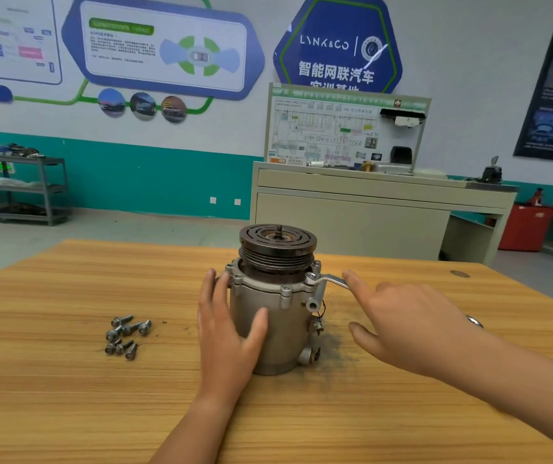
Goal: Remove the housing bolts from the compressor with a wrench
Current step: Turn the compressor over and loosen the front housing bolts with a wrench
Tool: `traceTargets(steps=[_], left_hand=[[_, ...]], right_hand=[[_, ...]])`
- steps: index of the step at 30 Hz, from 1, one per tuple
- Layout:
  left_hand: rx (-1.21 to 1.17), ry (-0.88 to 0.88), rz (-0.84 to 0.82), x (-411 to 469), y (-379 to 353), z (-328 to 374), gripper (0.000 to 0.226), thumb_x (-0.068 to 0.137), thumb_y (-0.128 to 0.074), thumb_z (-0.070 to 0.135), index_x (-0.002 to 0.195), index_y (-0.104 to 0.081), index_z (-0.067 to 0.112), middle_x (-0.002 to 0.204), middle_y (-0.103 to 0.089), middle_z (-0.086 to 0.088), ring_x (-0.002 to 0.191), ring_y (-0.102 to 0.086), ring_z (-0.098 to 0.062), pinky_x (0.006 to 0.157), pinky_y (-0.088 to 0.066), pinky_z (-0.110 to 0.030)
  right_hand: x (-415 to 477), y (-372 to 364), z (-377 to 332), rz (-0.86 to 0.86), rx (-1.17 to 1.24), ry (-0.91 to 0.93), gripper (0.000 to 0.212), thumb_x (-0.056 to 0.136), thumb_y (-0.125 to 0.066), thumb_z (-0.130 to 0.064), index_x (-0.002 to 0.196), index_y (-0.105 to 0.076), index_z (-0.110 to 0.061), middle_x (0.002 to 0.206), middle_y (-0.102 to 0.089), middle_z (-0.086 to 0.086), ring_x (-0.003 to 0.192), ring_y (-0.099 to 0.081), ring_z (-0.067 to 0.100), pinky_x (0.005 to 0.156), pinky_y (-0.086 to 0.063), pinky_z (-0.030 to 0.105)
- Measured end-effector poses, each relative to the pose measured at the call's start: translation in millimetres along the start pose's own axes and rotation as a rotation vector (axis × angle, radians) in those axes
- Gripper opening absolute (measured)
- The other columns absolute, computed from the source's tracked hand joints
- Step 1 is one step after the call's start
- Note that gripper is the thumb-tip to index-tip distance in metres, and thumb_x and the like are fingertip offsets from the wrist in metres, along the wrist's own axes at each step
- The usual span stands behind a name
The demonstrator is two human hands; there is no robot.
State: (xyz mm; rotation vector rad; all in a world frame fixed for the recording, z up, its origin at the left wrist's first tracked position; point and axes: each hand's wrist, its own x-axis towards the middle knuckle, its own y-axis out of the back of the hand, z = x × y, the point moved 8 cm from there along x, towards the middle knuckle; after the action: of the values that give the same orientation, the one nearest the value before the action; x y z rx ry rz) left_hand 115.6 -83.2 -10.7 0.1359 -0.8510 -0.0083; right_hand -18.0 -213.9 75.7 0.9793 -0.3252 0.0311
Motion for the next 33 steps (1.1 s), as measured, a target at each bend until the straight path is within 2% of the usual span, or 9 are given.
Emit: traceTargets(steps=[6,9,11,14,17,22,25,29,33], left_hand=[[-0.171,0.224,-0.022,1,-1,-27,0.062,0.084,-0.039,0.045,0.142,-0.020,0.035,0.146,-0.036,0.006,0.132,-0.033,-0.003,0.100,-0.029,-0.016],[-0.175,0.236,-0.056,-1,-6,-29,0.068,0.084,-0.035,0.050,0.147,-0.018,0.029,0.149,-0.033,0.004,0.134,-0.033,-0.007,0.107,-0.032,-0.027],[-0.116,0.188,-0.033,1,-3,-24,0.067,0.085,-0.033,0.050,0.146,-0.017,0.028,0.151,-0.028,0.003,0.133,-0.030,-0.004,0.104,-0.028,-0.019],[-0.054,0.140,-0.014,4,0,-19,0.071,0.086,-0.030,0.051,0.148,-0.017,0.019,0.152,-0.018,0.004,0.132,-0.020,0.011,0.096,-0.018,0.001],[-0.042,0.098,-0.038,6,-1,-14,0.074,0.085,-0.024,0.056,0.147,-0.019,0.015,0.148,-0.013,0.015,0.123,-0.007,0.031,0.092,-0.011,0.009],[-0.020,0.098,-0.078,7,-2,-15,0.076,0.083,-0.022,0.058,0.146,-0.022,0.017,0.148,-0.019,0.012,0.128,-0.015,0.019,0.093,-0.011,0.008],[0.009,0.096,-0.060,8,0,-17,0.074,0.083,-0.022,0.056,0.146,-0.026,0.016,0.151,-0.024,0.003,0.128,-0.021,0.012,0.092,-0.013,0.007],[0.018,0.079,-0.046,8,0,-17,0.074,0.084,-0.023,0.055,0.145,-0.030,0.014,0.149,-0.027,0.003,0.118,-0.013,0.033,0.089,-0.013,0.010],[0.002,0.099,-0.044,8,0,-20,0.074,0.083,-0.023,0.057,0.145,-0.030,0.018,0.149,-0.027,0.005,0.130,-0.035,-0.002,0.091,-0.022,0.000]], right_hand=[[3,-8,4,0.138,-0.006,0.009,0.053,0.098,-0.016,-0.039,0.146,-0.008,-0.018,0.079,-0.046,-0.002,0.056,-0.037,0.018,0.042,-0.021,0.027],[-3,-3,1,0.218,-0.044,-0.006,0.054,0.098,-0.015,-0.040,0.146,-0.016,-0.016,0.088,-0.058,0.000,0.057,-0.046,0.020,0.043,-0.027,0.026],[-5,0,3,0.207,-0.054,-0.054,0.050,0.095,-0.033,-0.038,0.137,-0.041,-0.011,0.072,-0.061,0.002,0.046,-0.051,0.019,0.038,-0.031,0.025],[-8,8,3,0.323,0.004,-0.048,0.037,0.074,-0.066,-0.027,0.098,-0.069,0.001,0.042,-0.048,0.005,0.022,-0.038,0.019,0.025,-0.026,0.019],[-8,8,8,0.376,0.021,-0.062,0.029,0.073,-0.067,-0.024,0.086,-0.069,0.002,0.040,-0.047,0.004,0.021,-0.037,0.019,0.026,-0.024,0.017],[-2,-3,23,0.450,0.051,-0.047,0.034,0.088,-0.040,-0.022,0.073,-0.066,-0.005,0.047,-0.051,0.002,0.028,-0.043,0.019,0.029,-0.029,0.020],[8,-12,31,0.498,0.071,-0.023,0.003,0.075,-0.066,-0.006,0.076,-0.066,-0.003,0.052,-0.054,0.005,0.036,-0.048,0.020,0.030,-0.034,0.025],[38,-25,37,0.464,0.128,-0.022,0.028,0.052,-0.081,0.010,0.068,-0.062,-0.004,0.053,-0.055,0.006,0.045,-0.052,0.021,0.040,-0.038,0.025],[67,-26,29,0.454,0.189,-0.027,0.018,0.066,-0.070,0.013,0.077,-0.062,0.001,0.072,-0.064,0.014,0.068,-0.061,0.031,0.056,-0.048,0.032]])
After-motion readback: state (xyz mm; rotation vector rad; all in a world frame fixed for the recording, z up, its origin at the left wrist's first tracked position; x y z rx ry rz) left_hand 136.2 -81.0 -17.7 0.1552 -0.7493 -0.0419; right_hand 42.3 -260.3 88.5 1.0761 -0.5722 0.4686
